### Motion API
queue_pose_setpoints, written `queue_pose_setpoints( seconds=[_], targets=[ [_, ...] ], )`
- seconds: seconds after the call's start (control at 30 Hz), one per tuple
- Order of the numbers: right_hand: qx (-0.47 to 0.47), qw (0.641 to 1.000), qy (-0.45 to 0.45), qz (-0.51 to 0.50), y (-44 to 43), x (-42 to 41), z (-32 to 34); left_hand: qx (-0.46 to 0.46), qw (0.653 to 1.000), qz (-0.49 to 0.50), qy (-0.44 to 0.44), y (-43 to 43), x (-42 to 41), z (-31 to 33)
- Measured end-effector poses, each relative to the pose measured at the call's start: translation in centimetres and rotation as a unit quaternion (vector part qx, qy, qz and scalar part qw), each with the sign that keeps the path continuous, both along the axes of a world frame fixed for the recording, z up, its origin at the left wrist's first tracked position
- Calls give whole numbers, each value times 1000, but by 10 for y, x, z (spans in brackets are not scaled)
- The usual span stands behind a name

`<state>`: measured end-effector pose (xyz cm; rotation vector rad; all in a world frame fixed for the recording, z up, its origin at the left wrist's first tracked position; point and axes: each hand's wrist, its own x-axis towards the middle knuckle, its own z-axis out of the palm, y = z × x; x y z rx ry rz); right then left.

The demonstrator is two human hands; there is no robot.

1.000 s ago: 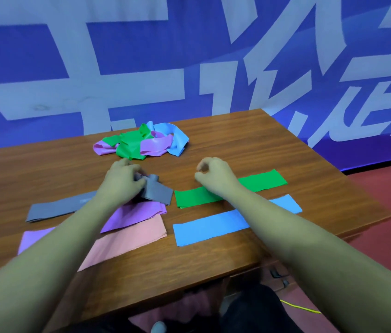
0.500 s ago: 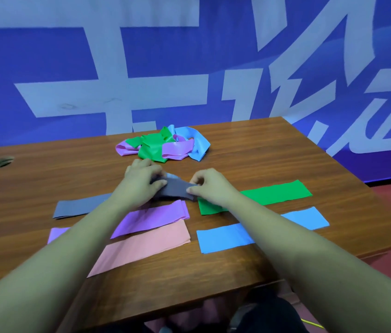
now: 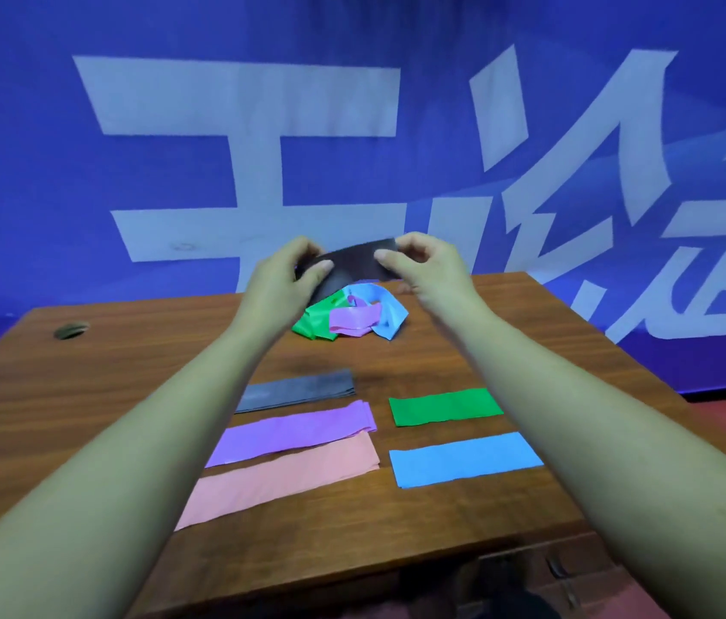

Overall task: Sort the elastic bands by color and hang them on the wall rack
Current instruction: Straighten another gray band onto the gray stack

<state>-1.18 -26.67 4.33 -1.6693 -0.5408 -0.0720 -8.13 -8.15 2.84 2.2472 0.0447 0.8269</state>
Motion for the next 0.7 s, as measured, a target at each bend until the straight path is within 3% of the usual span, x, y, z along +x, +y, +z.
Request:
queue_pose_setpoints(
  seconds=[0.13,0.33,0.63,0.7],
  targets=[
    [-18,1000,20,-16,0,-11,16,4,999,-17,44,8,-20,0],
    [5,995,96,-29,18,-24,18,-64,987,-60,136,33,-54,-6],
    [-21,992,101,-71,33,-33,5,-26,943,-120,308,93,-98,-37],
    [-33,990,108,-85,34,-30,-3,-54,925,-146,346,104,-110,-47]
  ],
)
